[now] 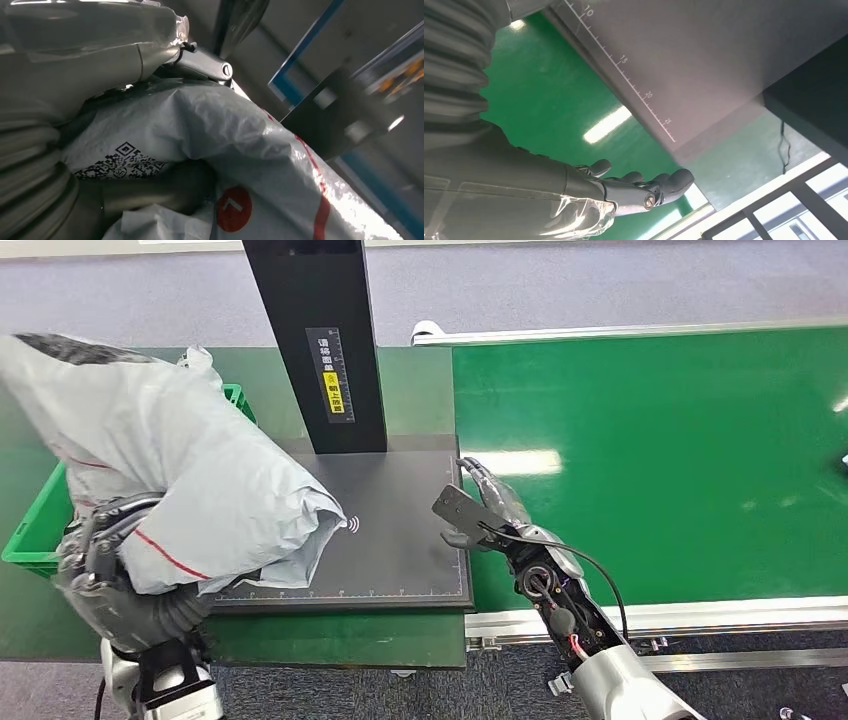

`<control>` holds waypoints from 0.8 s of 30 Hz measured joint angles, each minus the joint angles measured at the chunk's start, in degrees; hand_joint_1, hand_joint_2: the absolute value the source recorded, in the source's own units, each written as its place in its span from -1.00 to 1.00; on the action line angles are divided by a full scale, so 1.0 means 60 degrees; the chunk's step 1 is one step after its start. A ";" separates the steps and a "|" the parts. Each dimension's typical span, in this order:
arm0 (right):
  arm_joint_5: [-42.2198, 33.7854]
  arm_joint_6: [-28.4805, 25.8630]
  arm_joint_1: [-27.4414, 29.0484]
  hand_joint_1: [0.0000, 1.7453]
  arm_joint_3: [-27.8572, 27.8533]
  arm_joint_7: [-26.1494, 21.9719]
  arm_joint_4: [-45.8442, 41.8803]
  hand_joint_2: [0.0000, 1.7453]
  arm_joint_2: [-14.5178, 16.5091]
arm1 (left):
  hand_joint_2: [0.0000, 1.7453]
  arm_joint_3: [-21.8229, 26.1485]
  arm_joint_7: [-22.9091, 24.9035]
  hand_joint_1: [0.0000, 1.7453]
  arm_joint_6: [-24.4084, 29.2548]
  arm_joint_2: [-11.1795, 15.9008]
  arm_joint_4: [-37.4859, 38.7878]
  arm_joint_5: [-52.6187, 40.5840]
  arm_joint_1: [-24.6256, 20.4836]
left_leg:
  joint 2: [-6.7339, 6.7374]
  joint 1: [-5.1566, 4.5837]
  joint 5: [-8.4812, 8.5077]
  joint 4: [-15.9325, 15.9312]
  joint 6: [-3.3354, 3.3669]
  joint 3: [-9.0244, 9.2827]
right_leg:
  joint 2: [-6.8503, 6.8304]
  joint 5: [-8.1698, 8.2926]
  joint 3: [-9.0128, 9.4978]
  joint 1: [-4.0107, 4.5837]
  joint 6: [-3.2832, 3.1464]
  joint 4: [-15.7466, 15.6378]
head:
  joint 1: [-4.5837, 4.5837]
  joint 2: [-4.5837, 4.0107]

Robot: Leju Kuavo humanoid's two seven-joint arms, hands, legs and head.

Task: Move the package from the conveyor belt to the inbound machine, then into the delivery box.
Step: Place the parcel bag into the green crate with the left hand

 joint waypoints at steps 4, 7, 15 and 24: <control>-0.0006 -0.0001 -0.0044 -1.00 0.0006 -0.0008 0.0097 1.00 0.0045 | 1.00 0.0000 0.0000 1.00 0.0000 -0.0026 -0.0531 -0.0036 0.0001 | 0.0000 0.0000 0.0000 0.0000 0.0000 0.0000 | 0.0000 0.0000 0.0000 0.0000 0.0000 0.0000 | 0.0001 0.0000; -0.0006 -0.0001 -0.0067 -1.00 0.0011 -0.0010 0.0158 1.00 0.0066 | 1.00 0.0000 0.0000 1.00 0.0000 -0.0029 -0.0736 -0.0037 0.0002 | 0.0000 0.0000 0.0000 0.0000 0.0000 0.0001 | 0.0000 0.0000 0.0001 0.0000 0.0000 0.0000 | 0.0000 0.0000; -0.0055 -0.0075 -0.0029 -1.00 0.0015 -0.0015 0.0219 1.00 0.0055 | 1.00 0.0403 0.0045 1.00 -0.0002 -0.0092 -0.0547 0.0203 -0.0188 | -0.0001 0.0000 0.0000 0.0001 0.0000 0.0004 | -0.0004 0.0000 -0.0004 -0.0001 0.0000 -0.0002 | 0.0002 0.0003; -0.0010 0.0093 0.0231 -1.00 0.0087 0.0158 0.0076 1.00 -0.0015 | 1.00 0.2377 0.2809 1.00 -0.2575 0.0806 0.4641 0.2996 -0.3367 | 0.0043 0.0009 0.0044 -0.0001 -0.0003 0.0004 | 0.0030 0.0040 -0.0010 0.0010 -0.0020 0.0011 | 0.0003 0.0002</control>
